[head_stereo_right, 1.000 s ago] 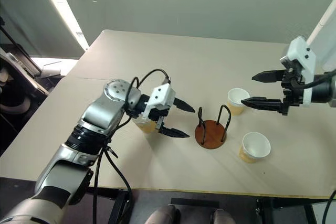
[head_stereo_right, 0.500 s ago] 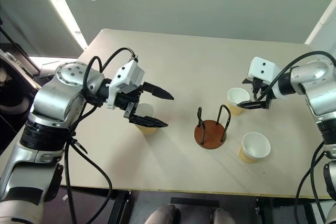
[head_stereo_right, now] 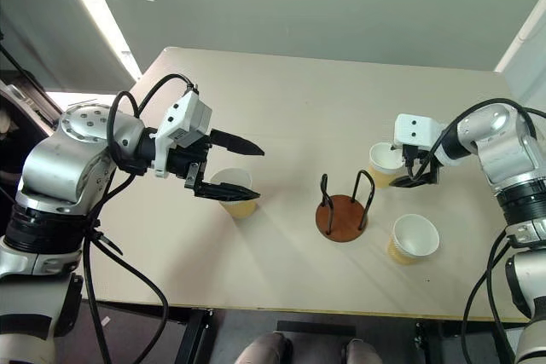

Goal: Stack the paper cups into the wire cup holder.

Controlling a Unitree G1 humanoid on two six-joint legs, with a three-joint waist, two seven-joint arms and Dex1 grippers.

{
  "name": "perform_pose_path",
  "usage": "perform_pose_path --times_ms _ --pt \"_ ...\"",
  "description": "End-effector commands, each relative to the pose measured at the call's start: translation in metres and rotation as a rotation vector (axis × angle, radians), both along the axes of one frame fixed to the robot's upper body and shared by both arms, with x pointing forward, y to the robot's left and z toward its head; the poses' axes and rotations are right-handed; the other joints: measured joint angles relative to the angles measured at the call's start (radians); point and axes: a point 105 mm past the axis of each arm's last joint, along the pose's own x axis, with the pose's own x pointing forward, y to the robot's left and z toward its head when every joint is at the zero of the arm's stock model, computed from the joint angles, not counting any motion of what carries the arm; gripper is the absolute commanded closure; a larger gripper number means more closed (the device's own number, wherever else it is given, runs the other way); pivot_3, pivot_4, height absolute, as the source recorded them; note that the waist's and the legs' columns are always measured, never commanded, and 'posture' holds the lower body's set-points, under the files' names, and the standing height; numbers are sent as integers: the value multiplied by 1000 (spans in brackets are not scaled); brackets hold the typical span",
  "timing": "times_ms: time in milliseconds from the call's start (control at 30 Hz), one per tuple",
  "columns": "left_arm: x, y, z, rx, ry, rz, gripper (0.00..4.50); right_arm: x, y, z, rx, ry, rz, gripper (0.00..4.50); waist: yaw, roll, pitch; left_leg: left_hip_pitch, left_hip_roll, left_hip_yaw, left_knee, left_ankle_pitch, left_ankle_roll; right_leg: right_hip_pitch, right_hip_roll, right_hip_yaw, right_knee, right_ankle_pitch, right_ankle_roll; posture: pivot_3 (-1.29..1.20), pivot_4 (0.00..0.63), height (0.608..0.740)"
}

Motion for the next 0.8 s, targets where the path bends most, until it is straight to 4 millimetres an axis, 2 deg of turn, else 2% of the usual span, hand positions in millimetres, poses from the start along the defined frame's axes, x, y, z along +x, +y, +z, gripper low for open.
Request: perform_pose_path --times_ms 33,200,233,333,567,633,667,800 --pt "-4 0 10 -15 -38 -7 48 3 7 11 -27 -46 38 0 0 0 0 0 0 0 0 0 0 0 0 0 0 0 0 0 150 740" --pt "-3 -2 9 -16 -38 -9 48 7 11 1 -71 -36 58 0 0 0 0 0 0 0 0 0 0 0 0 0 0 0 0 0 150 740" --pt "-3 -2 9 -16 -38 -10 11 8 13 0 -73 -34 63 180 0 0 0 0 0 0 0 0 0 0 0 0 0 0 -1 0 150 740" --pt "-2 -2 7 -15 -35 -10 0 9 16 -1 -77 -29 71 938 -1 0 0 0 0 0 0 0 0 0 0 0 0 0 -1 0 150 740" --pt "-3 -2 4 -12 -13 -16 0 9 17 -3 -86 -19 77 3531 -1 0 0 0 0 0 -1 0 0 0 0 0 -1 0 -1 0 150 740" --pt "-3 -2 3 -11 -8 -20 0 9 13 6 -71 -40 63 4282 -1 0 0 0 0 0 -1 0 0 0 0 0 -1 0 -1 0 150 740" --pt "-4 -1 3 -11 -6 -21 0 9 10 14 -59 -57 50 4466 -1 0 0 0 0 0 -1 0 0 0 0 0 -1 0 -1 0 150 740" --pt "-6 1 3 -17 6 -28 0 3 0 46 3 -107 21 4466 0 1 1 0 0 0 -1 0 0 0 0 0 -1 0 -1 0 150 740"
